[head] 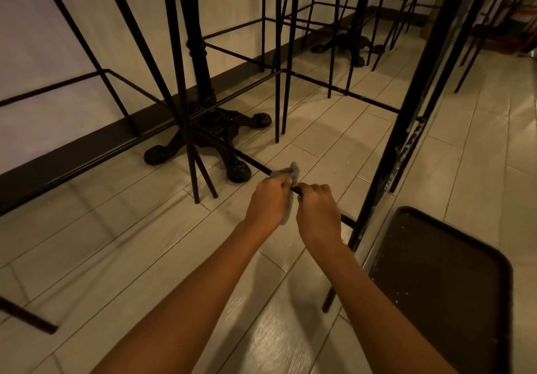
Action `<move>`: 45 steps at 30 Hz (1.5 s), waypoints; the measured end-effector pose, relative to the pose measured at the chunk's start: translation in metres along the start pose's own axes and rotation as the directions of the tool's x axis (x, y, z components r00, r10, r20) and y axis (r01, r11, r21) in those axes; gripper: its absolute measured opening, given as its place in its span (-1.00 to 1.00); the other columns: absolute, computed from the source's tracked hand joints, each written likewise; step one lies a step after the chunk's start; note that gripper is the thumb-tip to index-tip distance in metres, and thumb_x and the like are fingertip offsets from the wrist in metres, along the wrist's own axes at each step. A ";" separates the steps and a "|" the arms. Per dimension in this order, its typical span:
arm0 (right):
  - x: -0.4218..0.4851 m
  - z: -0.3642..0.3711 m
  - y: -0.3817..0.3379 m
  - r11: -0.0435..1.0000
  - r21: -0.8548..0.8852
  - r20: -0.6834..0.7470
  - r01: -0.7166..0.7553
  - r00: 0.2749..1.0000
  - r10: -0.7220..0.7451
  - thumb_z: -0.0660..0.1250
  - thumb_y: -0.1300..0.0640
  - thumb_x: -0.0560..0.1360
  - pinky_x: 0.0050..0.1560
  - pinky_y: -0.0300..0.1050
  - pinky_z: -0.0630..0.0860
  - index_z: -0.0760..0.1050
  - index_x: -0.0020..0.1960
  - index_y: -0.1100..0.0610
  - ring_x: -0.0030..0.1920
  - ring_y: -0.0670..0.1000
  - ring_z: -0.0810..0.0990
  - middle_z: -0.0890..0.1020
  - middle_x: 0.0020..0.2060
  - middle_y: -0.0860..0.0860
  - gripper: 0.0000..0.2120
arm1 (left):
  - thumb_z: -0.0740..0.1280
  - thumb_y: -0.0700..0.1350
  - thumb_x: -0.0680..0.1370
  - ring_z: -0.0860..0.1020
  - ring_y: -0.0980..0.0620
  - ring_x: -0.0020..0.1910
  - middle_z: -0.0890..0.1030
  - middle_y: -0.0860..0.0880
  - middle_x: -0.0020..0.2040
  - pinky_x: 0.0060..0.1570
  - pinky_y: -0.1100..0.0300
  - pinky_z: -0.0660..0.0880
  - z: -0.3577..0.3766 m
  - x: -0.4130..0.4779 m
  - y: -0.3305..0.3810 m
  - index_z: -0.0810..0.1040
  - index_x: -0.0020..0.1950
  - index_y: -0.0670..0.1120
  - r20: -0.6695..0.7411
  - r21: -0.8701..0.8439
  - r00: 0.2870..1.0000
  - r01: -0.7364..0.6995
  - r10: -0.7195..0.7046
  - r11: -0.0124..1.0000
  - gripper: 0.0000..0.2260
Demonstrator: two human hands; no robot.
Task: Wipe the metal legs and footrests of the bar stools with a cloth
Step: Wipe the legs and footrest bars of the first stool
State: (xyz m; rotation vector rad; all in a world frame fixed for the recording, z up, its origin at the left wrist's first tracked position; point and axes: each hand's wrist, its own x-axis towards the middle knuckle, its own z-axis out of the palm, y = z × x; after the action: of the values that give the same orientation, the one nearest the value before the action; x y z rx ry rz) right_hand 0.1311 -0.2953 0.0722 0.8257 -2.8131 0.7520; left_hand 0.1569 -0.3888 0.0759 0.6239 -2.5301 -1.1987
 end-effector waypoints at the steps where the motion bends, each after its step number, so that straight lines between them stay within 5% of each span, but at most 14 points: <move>1: 0.000 0.000 0.001 1.000 0.003 -0.002 0.002 1.000 -0.002 0.21 0.37 0.49 -0.03 -0.03 0.42 0.50 0.14 0.27 0.10 0.14 0.46 0.59 0.00 0.20 -0.75 | 0.08 -0.06 0.63 0.53 -0.13 0.14 0.57 -0.18 0.15 0.14 0.00 0.48 0.000 0.001 -0.001 0.44 0.32 -0.08 0.007 0.008 1.000 0.001 -0.001 1.000 -0.69; 10: -0.003 0.001 0.005 0.999 0.032 -0.017 0.021 1.000 -0.021 0.19 0.36 0.50 0.00 -0.02 0.41 0.49 0.15 0.28 0.09 0.15 0.45 0.59 0.00 0.21 -0.75 | 0.07 -0.08 0.64 0.54 -0.14 0.11 0.58 -0.22 0.12 -0.02 0.15 0.43 0.004 -0.001 0.006 0.46 0.29 -0.15 -0.082 0.039 0.997 0.002 0.001 0.999 -0.69; 23: -0.009 -0.016 0.000 0.996 0.070 0.057 -0.048 0.997 0.044 0.16 0.37 0.51 0.28 -0.16 0.27 0.16 0.42 0.24 0.33 0.09 0.24 0.38 0.29 0.17 -0.51 | 0.03 0.10 0.62 0.53 -0.13 0.12 0.56 -0.18 0.15 0.00 0.14 0.41 0.010 -0.006 0.009 0.49 0.27 -0.04 0.002 -0.024 0.999 0.050 -0.050 0.998 -0.62; 28: -0.021 -0.027 -0.003 0.990 0.127 0.100 -0.053 0.994 0.041 0.17 0.39 0.45 0.33 -0.12 0.28 0.19 0.40 0.24 0.33 0.09 0.24 0.36 0.28 0.16 -0.47 | 0.00 0.15 0.61 0.58 -0.15 -0.01 0.61 -0.17 0.01 -0.11 0.12 0.46 0.020 -0.009 0.011 0.53 0.16 -0.02 0.037 0.035 0.999 0.029 -0.030 0.999 -0.59; 39: -0.029 -0.038 -0.011 0.998 0.057 0.127 -0.037 0.991 0.030 0.22 0.37 0.40 0.36 -0.12 0.22 0.13 0.41 0.28 0.34 0.13 0.22 0.36 0.28 0.20 -0.39 | 0.02 0.07 0.63 0.54 -0.18 0.05 0.58 -0.21 0.09 -0.11 0.13 0.39 0.017 -0.016 0.018 0.51 0.19 -0.07 0.058 0.046 0.997 0.042 -0.045 0.998 -0.63; 45: -0.032 -0.037 0.003 0.998 -0.025 0.072 -0.053 0.996 0.054 0.20 0.28 0.50 0.42 -0.12 0.13 0.03 0.46 0.27 0.38 0.13 0.18 0.29 0.35 0.18 -0.41 | 0.09 0.01 0.62 0.55 -0.16 0.08 0.58 -0.22 0.13 -0.05 0.15 0.42 0.019 -0.029 0.026 0.48 0.27 -0.06 0.202 0.050 0.979 -0.041 0.030 0.998 -0.69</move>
State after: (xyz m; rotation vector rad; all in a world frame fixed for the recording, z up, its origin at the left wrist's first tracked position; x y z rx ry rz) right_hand 0.1555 -0.2600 0.0951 0.7924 -2.9130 0.7096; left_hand 0.1676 -0.3472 0.0826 0.4891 -2.7363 -1.2422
